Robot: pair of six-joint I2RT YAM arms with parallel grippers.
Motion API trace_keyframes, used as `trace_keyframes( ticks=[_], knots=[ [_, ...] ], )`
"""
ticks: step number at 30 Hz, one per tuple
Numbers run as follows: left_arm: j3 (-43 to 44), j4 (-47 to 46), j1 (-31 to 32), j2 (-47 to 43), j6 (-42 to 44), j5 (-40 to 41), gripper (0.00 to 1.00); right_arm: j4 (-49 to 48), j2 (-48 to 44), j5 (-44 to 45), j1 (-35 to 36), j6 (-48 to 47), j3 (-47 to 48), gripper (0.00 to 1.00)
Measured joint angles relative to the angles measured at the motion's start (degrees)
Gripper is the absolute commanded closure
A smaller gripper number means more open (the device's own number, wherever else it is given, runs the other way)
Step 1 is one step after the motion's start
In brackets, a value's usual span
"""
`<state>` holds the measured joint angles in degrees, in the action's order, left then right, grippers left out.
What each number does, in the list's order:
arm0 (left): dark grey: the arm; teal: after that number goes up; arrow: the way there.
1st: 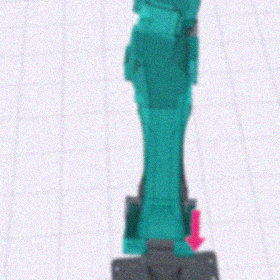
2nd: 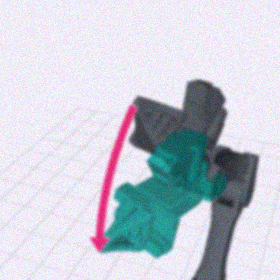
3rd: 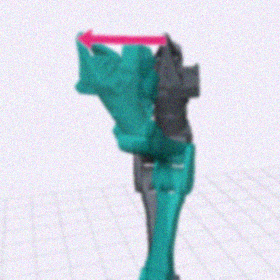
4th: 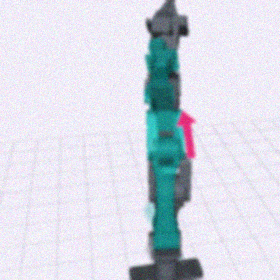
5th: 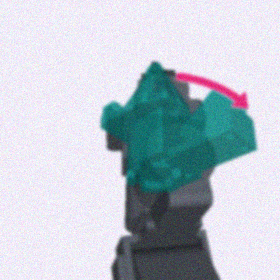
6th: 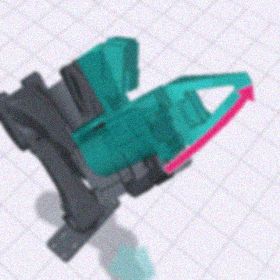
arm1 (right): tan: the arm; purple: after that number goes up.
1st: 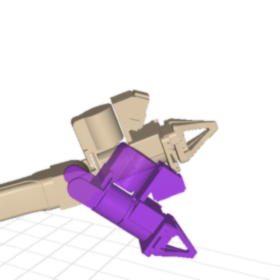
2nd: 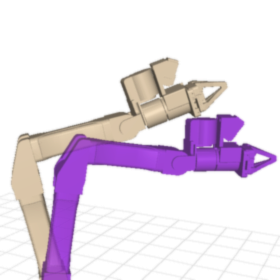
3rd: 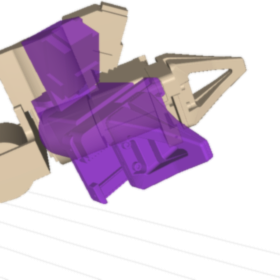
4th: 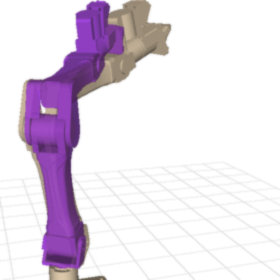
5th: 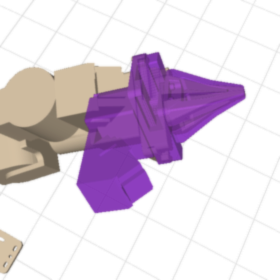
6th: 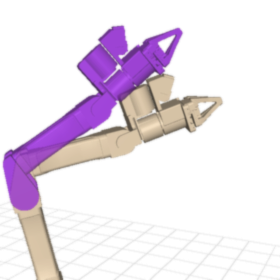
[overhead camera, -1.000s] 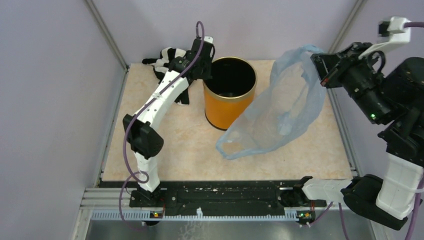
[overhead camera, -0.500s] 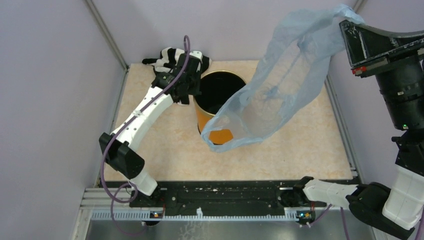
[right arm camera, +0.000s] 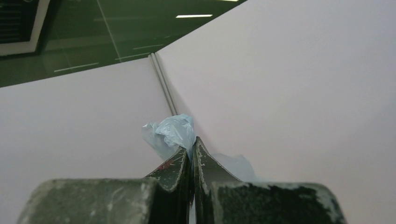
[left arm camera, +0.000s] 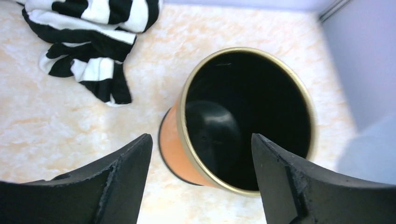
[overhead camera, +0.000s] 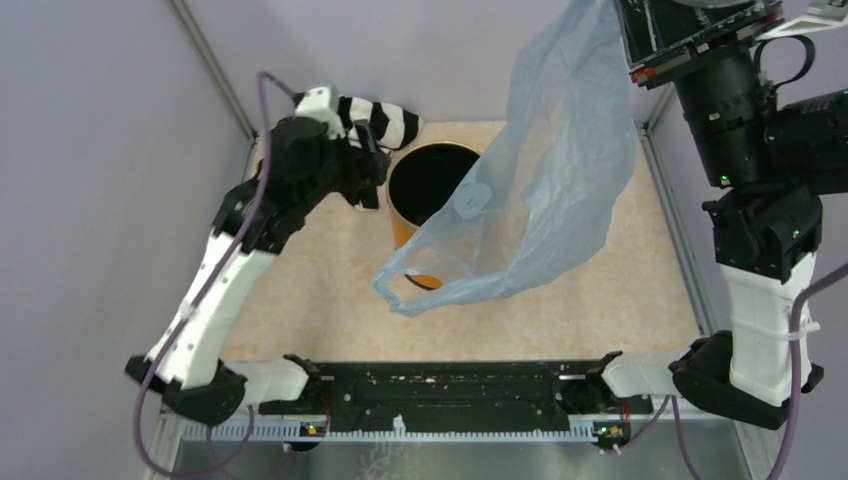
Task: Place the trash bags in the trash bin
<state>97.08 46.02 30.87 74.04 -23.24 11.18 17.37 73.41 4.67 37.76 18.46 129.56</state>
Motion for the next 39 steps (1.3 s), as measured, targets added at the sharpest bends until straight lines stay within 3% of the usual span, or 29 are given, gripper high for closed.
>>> trace_keyframes(
  ticks=[7, 12, 23, 31, 39],
  knots=[
    [-5.3, 0.0, 0.0, -20.8, -10.6, -4.5, 0.11, -3.2, 3.3, 1.3, 0.0, -3.5, 0.0, 1.00],
    [-5.4, 0.4, 0.0, -28.3, -17.9, -9.9, 0.10, -5.9, 4.1, 1.9, 0.0, -6.0, 0.0, 1.00],
    [-18.4, -7.0, 0.0, -31.0, -33.7, -24.7, 0.09, -10.8, 7.0, 2.3, 0.0, -9.0, 1.1, 1.00],
    [-24.0, -14.8, 0.0, -31.7, -40.0, -29.6, 0.24, -11.6, 9.3, 1.9, 0.3, -9.2, 1.1, 1.00],
    [-26.5, -16.6, 0.0, -31.5, -41.3, -30.8, 0.29, -11.8, 12.6, 3.0, 3.4, -11.9, 3.7, 1.00]
  ],
)
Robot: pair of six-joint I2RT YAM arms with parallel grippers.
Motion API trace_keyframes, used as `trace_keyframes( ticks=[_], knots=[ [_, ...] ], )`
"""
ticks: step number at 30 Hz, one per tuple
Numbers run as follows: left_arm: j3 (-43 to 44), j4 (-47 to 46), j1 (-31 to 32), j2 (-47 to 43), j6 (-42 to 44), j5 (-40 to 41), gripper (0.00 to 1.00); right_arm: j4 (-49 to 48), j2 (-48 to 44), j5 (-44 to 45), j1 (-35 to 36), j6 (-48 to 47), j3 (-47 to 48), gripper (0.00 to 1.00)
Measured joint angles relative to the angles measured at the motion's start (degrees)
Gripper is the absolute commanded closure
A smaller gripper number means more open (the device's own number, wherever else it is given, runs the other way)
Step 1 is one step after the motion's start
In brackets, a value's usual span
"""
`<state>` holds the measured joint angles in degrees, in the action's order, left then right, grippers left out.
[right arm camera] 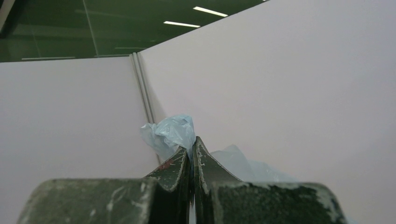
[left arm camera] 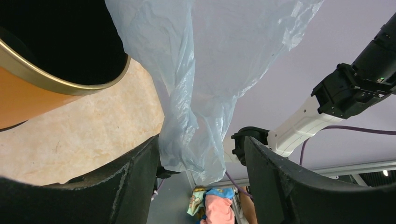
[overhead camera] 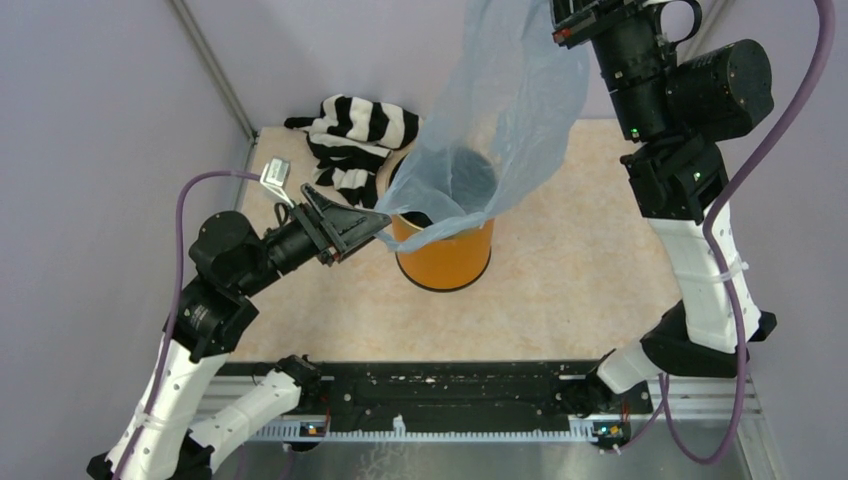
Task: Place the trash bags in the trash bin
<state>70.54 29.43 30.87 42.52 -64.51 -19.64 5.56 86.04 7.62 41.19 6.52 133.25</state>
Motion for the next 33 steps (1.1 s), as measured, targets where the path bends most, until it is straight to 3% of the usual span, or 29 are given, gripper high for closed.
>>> trace_keyframes(
  ticks=[4, 14, 16, 21, 22, 29, 33],
  knots=[
    [-0.6, -0.4, 0.0, 0.0, 0.3, 0.0, 0.34, -0.3, 0.8, 1.4, 1.9, -2.1, 0.8, 1.00],
    [-5.5, -0.8, 0.0, -0.8, 0.6, 0.2, 0.37, -1.6, 2.1, 5.0, 6.4, -8.1, 2.6, 1.00],
    [-5.9, -0.8, 0.0, -0.8, 0.8, 0.2, 0.47, -2.1, 2.3, 5.4, 7.0, -9.1, 3.1, 1.00],
    [-5.7, -0.1, 0.0, -1.4, 2.0, 1.2, 0.94, -3.0, 2.5, 6.7, 8.3, -11.1, 3.4, 1.00],
    [-4.7, 1.5, 0.0, -1.4, 3.1, 1.9, 1.00, -3.0, 2.5, 7.0, 8.5, -11.4, 3.3, 1.00],
    [17.8, 12.6, 0.0, 6.1, 14.3, 12.2, 1.00, -1.2, -0.2, 7.3, 9.0, -9.1, -2.6, 1.00],
    [24.3, 14.8, 0.0, 7.6, 19.0, 16.2, 1.00, 1.4, -2.0, 5.8, 9.3, -4.7, -7.0, 1.00]
  ],
)
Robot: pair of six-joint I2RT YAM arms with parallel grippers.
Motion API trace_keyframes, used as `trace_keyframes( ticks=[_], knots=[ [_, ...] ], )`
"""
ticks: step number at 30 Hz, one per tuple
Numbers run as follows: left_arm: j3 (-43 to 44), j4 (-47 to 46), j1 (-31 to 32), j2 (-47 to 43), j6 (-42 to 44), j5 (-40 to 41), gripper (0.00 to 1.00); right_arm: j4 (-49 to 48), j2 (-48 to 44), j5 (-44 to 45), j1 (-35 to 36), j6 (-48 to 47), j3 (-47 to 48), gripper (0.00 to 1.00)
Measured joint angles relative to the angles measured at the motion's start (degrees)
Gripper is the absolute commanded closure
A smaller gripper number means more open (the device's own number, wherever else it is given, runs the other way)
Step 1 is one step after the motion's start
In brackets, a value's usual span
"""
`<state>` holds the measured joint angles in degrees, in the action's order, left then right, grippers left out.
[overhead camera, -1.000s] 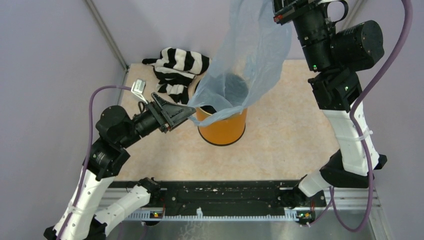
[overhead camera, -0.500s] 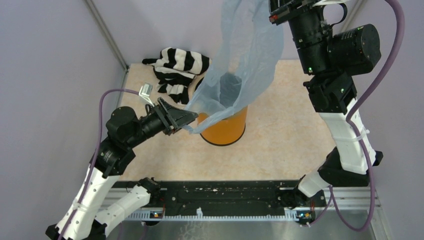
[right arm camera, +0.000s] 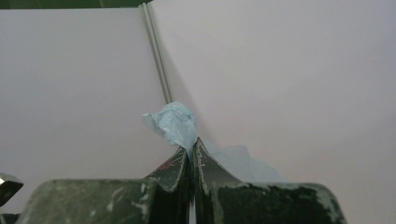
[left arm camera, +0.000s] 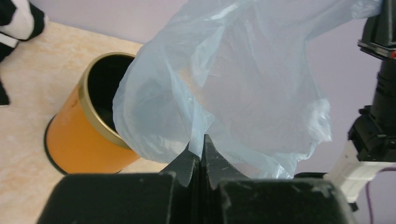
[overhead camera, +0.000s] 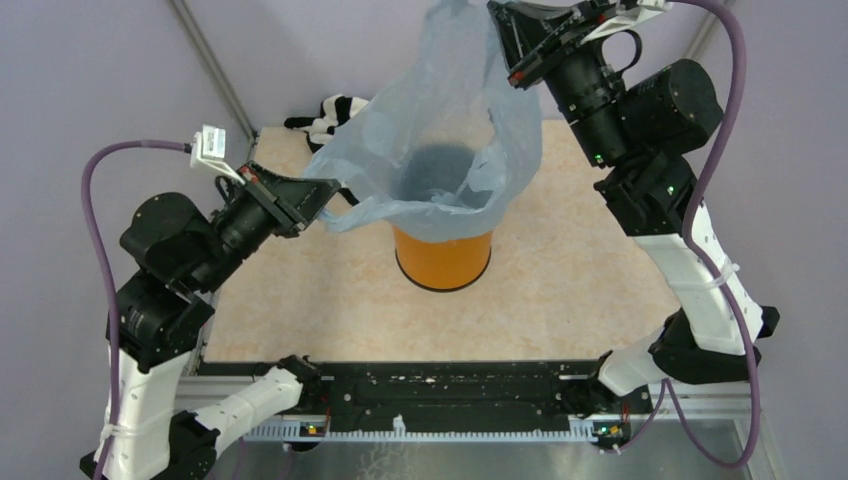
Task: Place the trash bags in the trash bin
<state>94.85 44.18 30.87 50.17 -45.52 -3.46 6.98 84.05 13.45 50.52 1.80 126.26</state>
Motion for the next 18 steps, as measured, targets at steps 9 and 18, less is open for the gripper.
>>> trace_keyframes(
  ticks=[9, 18],
  knots=[
    [0.6, 5.2, 0.0, 5.8, 5.5, 6.5, 1.00, 7.0, -0.8, -4.7, 0.3, 8.0, -2.9, 0.76],
    [0.9, 4.7, 0.0, 11.2, 10.2, 7.3, 1.00, 14.2, -5.1, -4.2, 0.4, 9.9, -4.0, 0.20]
  ],
)
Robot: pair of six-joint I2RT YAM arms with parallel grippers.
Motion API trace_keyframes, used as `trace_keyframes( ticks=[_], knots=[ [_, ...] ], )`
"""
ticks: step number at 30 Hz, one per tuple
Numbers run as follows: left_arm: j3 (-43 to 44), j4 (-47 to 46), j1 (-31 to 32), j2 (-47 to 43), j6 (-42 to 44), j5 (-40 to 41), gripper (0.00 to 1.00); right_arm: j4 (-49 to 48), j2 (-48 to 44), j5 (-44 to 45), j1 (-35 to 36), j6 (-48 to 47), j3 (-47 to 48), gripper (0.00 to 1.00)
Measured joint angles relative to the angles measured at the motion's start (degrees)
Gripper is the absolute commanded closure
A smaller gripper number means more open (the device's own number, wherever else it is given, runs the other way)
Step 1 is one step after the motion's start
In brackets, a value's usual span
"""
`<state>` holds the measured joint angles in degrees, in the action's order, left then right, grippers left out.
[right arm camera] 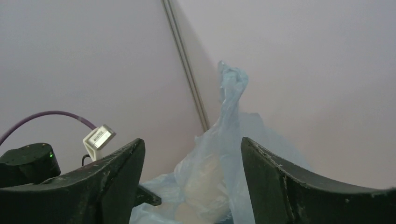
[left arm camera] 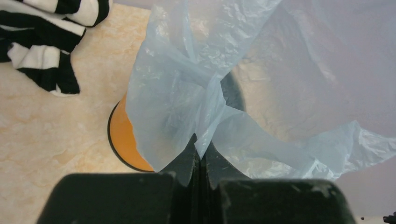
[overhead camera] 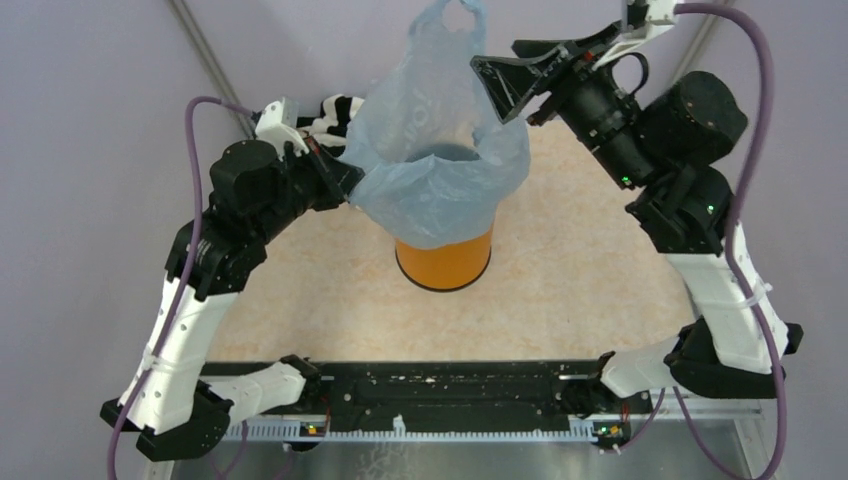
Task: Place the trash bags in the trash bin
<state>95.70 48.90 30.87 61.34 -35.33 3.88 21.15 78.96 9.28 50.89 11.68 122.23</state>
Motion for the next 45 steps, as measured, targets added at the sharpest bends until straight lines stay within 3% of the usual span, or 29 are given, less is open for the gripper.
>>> trace_keyframes(
  ticks=[6, 11, 17, 23, 30, 45],
  knots=[
    [3.3, -6.1, 0.0, 3.9, 2.7, -3.7, 1.00, 5.7, -5.6, 2.7, 0.0, -0.6, 0.0, 0.14],
    [5.6, -11.0, -0.2, 8.7, 3.2, -6.8, 1.00, 11.7, -9.8, 1.3, 0.0, 0.9, -1.0, 0.24],
    [5.7, -13.0, -1.9, 13.4, 2.4, -9.1, 1.00, 16.6, -14.3, -7.8, 0.0, 4.7, -10.8, 0.37],
    [6.2, -14.6, -5.7, 16.9, 1.7, -12.4, 1.00, 17.2, -15.6, -11.9, 5.4, 6.8, -24.8, 0.39],
    [9.4, -16.1, -7.6, 20.7, 1.3, -17.2, 1.00, 15.9, -10.9, -6.0, 15.4, 5.4, -29.1, 0.41],
    [10.3, -16.5, -8.3, 22.8, 1.0, -22.0, 1.00, 6.1, 5.9, 19.5, 13.9, -2.7, -30.2, 0.50]
  ],
)
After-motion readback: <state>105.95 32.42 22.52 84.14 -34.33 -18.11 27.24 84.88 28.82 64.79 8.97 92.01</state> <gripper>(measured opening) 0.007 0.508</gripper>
